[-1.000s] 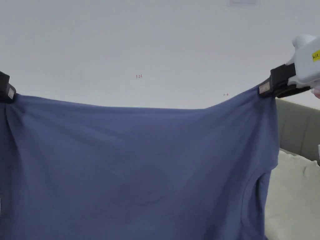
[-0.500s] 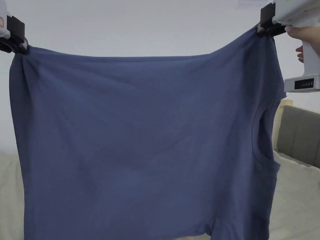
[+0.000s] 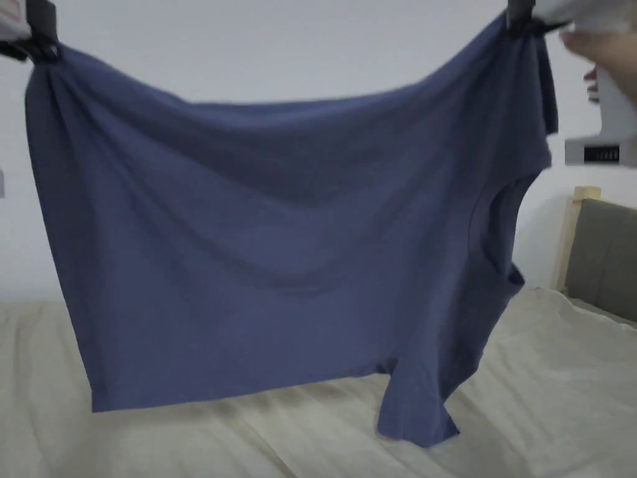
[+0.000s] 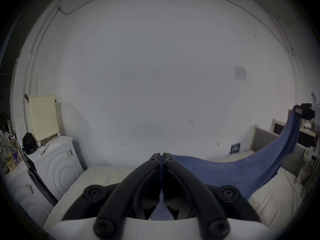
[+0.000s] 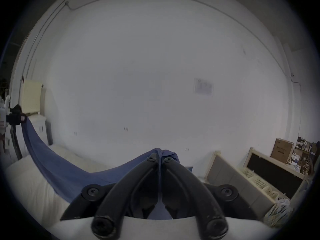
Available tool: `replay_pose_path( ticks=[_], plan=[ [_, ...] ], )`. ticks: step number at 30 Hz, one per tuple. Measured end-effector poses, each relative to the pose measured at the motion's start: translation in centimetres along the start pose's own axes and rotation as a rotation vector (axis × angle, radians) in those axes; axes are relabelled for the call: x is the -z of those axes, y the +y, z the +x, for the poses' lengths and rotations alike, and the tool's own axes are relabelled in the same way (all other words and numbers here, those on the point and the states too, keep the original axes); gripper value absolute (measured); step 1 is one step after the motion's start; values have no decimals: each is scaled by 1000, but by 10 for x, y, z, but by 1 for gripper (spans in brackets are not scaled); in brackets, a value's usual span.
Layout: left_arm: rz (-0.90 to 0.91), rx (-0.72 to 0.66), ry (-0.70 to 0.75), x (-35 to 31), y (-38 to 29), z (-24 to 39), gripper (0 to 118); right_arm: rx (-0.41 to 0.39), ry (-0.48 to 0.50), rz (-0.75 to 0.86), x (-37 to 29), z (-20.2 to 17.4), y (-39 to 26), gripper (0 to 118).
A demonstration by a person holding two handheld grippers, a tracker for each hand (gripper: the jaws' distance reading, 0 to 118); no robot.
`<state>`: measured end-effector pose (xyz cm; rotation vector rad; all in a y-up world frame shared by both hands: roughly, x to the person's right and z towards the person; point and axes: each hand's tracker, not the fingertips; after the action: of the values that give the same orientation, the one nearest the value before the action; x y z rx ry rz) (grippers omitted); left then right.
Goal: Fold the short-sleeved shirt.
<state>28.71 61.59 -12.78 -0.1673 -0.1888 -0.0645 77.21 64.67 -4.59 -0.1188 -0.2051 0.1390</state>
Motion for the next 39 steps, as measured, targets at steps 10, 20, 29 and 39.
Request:
replay_pose_path(
  ticks=[10,20,29,39],
  plan=[
    [-408,-76,-123,8,-280,40,0,79,205,-462,2,-55,-321,1],
    [-512,-200,-183,-128,-417,34,0,169,293,-577,-155,-41,-446,1],
    [-505,-221,-185,-246,-398,-16,0,212,341,-530,-292,30,-415,1],
    [-648,-195,-290,-304,-452,-14,0,216,406,-704,-337,49,-466,1]
  ],
)
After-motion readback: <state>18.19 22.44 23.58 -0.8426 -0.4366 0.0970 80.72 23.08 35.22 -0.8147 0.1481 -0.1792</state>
